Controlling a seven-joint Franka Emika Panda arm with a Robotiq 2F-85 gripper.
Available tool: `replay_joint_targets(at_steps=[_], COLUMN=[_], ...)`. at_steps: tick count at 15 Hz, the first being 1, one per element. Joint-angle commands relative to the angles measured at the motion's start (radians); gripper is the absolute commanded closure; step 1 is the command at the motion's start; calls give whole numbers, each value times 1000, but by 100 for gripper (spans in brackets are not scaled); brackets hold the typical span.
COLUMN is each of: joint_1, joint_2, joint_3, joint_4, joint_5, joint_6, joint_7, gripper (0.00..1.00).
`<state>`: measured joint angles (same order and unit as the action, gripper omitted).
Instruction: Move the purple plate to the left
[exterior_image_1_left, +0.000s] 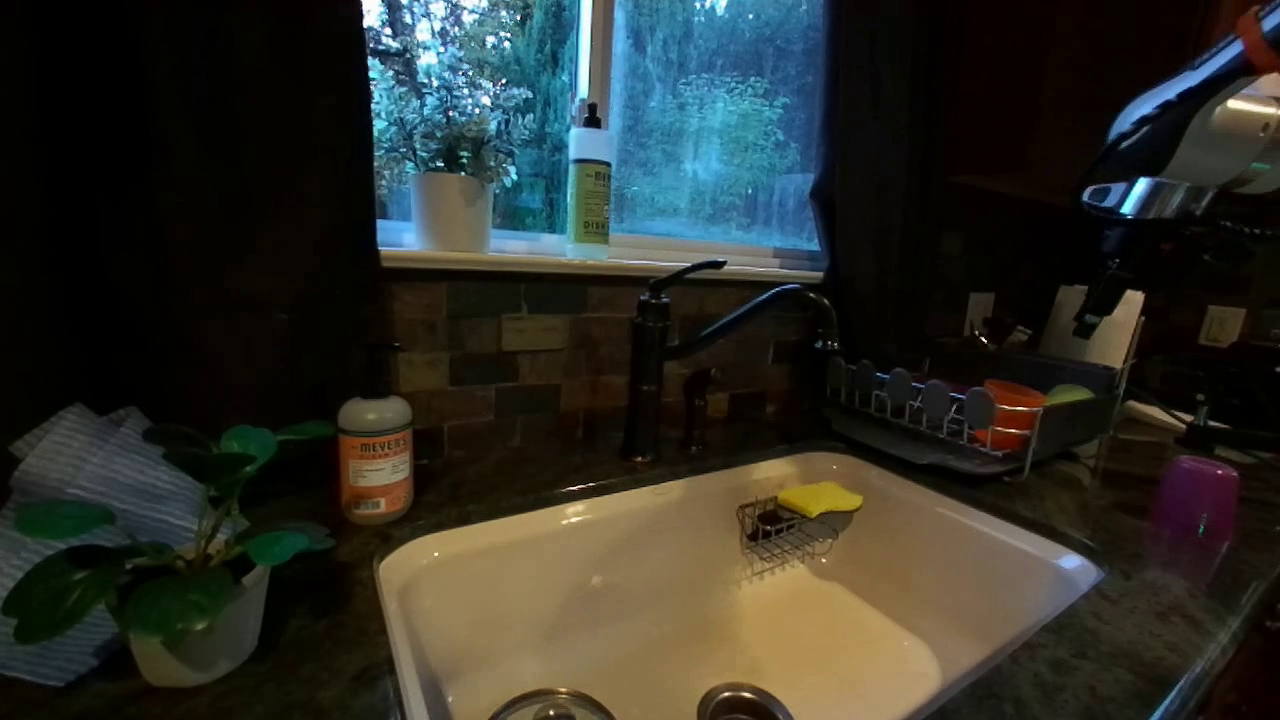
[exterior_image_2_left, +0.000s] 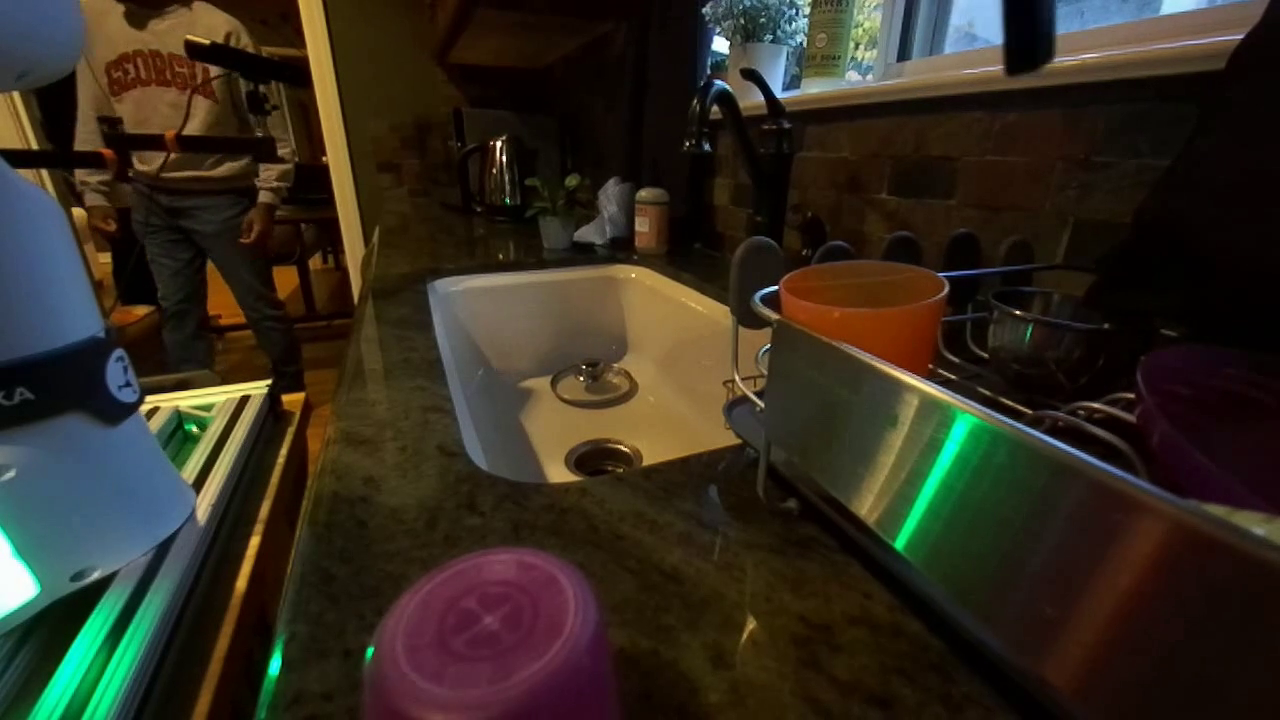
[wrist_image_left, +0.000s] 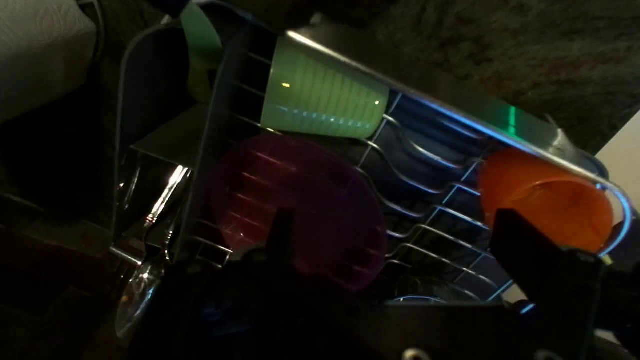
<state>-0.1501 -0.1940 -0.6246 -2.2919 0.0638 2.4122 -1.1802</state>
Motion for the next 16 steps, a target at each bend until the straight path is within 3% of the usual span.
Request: replay_joint_targets(at_steps=[1,6,13,16], joint_1=[-48,-57,-118,-158], joint_2=[47,143,347,407], joint_3=[46,74,242,307], joint_4=[29,87,178,209], joint_5=[43,75,89,111], joint_6=[-2,8,115,118], joint_7=[-18,-45,-53,-50], gripper=[0,0,0,13])
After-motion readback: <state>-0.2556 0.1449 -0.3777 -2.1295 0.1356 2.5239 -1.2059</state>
